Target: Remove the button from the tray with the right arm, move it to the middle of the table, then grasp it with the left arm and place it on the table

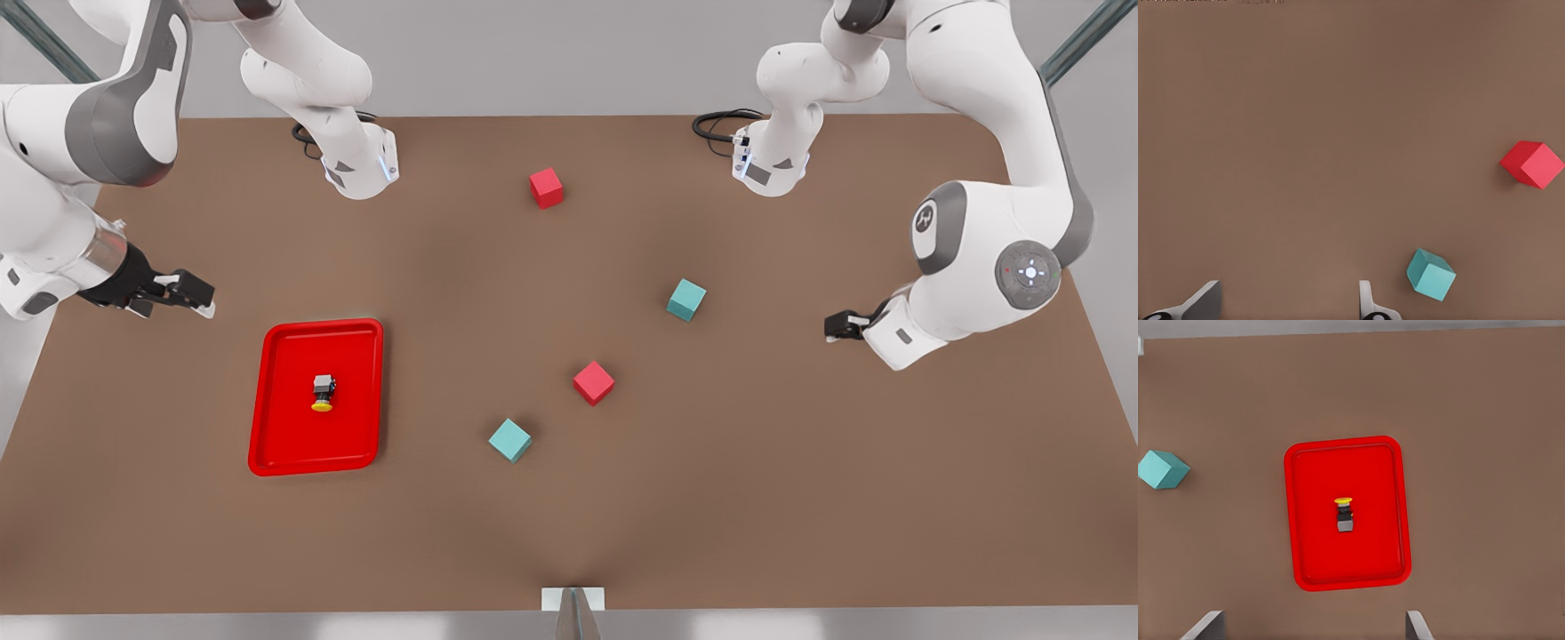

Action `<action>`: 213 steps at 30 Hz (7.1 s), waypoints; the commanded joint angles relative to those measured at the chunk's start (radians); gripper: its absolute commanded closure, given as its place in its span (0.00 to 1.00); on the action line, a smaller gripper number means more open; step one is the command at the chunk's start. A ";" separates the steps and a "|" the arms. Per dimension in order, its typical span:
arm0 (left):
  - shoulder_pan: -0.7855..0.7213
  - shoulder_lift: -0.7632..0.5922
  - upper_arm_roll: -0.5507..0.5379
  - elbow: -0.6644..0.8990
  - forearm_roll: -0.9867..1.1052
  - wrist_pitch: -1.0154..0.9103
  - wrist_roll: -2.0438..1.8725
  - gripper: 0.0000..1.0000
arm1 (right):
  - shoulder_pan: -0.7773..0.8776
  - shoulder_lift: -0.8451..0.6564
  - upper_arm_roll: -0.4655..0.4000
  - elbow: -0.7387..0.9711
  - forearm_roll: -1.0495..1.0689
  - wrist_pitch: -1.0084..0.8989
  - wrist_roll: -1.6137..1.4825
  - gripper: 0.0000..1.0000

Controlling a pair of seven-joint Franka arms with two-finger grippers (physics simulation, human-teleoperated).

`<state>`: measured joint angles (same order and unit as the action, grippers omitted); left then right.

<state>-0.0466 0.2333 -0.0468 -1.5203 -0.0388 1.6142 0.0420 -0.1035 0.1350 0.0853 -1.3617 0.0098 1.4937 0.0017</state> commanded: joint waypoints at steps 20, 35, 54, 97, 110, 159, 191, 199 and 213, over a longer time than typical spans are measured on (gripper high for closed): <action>0.002 -0.022 0.005 0.002 0.013 -0.043 0.013 0.00 | 0.206 0.284 0.008 -0.066 0.013 0.306 0.060 0.00; -0.101 -0.006 -0.001 0.054 0.008 -0.109 -0.122 0.00 | -0.018 0.232 0.134 -0.405 -0.047 0.576 0.149 0.00; -0.088 0.037 0.001 0.075 0.013 -0.099 -0.122 0.00 | -0.186 0.278 0.226 -0.586 -0.174 0.786 -0.002 0.00; -0.081 0.098 0.001 0.075 0.048 -0.076 -0.123 0.00 | -0.268 0.385 0.278 -0.706 -0.332 0.994 -0.109 0.00; -0.079 0.101 0.001 0.075 0.048 -0.066 -0.122 0.00 | -0.268 0.403 0.277 -0.708 -0.332 1.008 -0.109 0.26; -0.044 0.054 -0.010 0.164 0.046 -0.166 -0.149 0.00 | 1.079 0.693 -0.499 0.302 0.559 0.273 0.627 0.54; -0.015 0.055 0.007 0.153 0.051 -0.194 -0.151 0.00 | 1.139 1.060 -0.463 0.601 0.713 0.829 1.120 0.00; -0.095 0.060 -0.111 0.212 -0.035 -0.186 -0.525 0.00 | 0.841 0.437 -0.469 0.087 0.408 0.248 0.324 0.00; -0.288 0.371 -0.191 0.338 0.158 0.116 -1.058 0.00 | -0.102 0.014 0.056 -0.048 -0.024 0.005 -0.060 0.00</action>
<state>-0.3317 0.5954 -0.2374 -1.1890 0.0956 1.6226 -0.6669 -0.1996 0.1452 0.1173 -1.4058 0.0327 1.5321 0.3541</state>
